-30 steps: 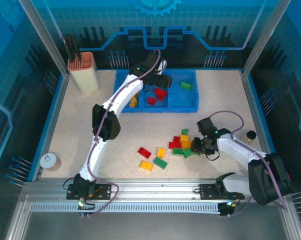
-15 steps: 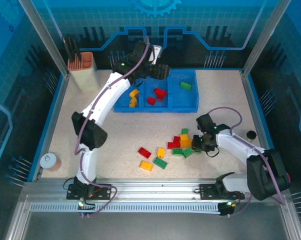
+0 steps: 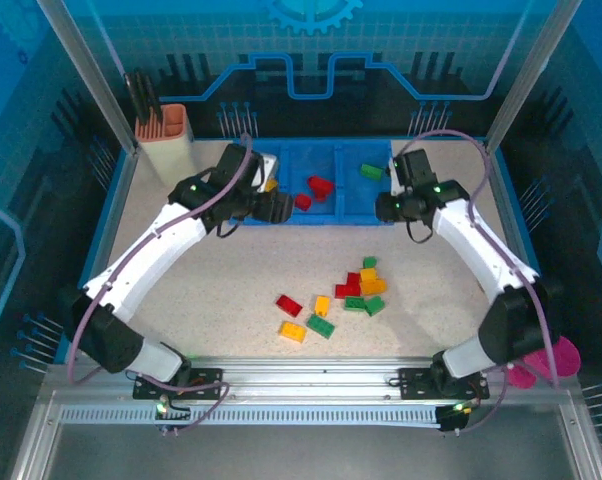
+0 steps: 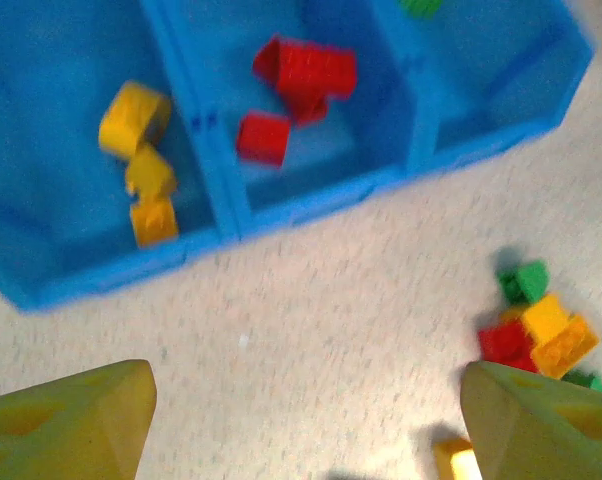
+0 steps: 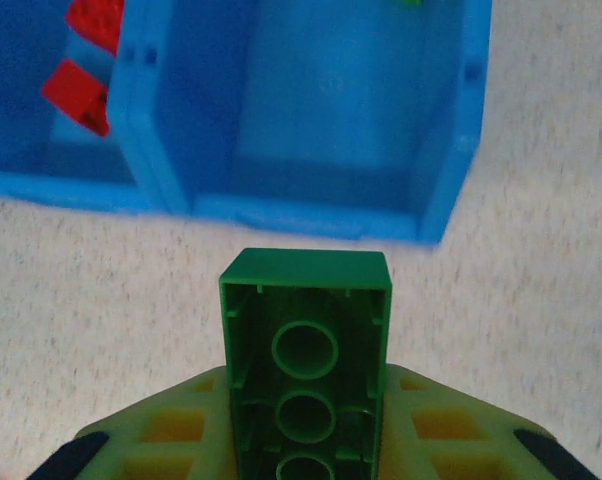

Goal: Sort the legos into containers by color
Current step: Place the lego in the container.

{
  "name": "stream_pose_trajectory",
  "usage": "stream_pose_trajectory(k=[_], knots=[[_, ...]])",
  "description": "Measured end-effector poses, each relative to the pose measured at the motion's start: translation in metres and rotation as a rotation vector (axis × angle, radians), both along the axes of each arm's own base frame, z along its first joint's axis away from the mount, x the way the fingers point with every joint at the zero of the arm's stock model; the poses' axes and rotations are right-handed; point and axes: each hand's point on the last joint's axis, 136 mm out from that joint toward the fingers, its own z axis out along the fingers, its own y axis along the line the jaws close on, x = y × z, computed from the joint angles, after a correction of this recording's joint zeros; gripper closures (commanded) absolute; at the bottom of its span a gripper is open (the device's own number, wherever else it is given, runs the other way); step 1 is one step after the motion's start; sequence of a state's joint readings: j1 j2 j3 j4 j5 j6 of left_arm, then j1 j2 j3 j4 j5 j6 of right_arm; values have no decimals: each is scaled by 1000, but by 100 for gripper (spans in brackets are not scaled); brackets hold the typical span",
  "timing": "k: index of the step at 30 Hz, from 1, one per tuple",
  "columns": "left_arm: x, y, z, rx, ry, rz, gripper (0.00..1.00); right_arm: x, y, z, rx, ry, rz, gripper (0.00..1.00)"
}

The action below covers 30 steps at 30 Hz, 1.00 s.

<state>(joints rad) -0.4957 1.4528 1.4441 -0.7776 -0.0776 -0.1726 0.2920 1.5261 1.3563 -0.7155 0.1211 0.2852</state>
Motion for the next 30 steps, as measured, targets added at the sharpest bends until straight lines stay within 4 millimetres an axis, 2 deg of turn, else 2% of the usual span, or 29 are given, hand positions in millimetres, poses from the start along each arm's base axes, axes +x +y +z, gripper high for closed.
stream_pose_trajectory(k=[3, 7, 11, 13, 17, 20, 25, 30], knots=[[-20, 11, -29, 16, 77, 39, 19, 38, 9, 2, -17, -38, 27, 71], [-46, 24, -58, 18, 166, 97, 20, 84, 21, -6, -31, -68, 50, 71], [-68, 27, -80, 4, 234, 148, 20, 124, 33, -32, -44, -58, 68, 71], [-76, 26, -92, -3, 266, 171, 20, 135, 36, -50, -55, -36, 77, 71], [-87, 19, -111, -34, 316, 225, 20, 151, 40, -82, -78, 6, 96, 71], [-88, 11, -121, -70, 347, 269, 20, 158, 41, -94, -90, 23, 106, 70], [-89, -12, -139, -125, 417, 324, 20, 161, 40, -95, -98, 25, 116, 63], [-100, -28, -167, -111, 520, 371, 21, 161, 40, -95, -104, 22, 125, 54]])
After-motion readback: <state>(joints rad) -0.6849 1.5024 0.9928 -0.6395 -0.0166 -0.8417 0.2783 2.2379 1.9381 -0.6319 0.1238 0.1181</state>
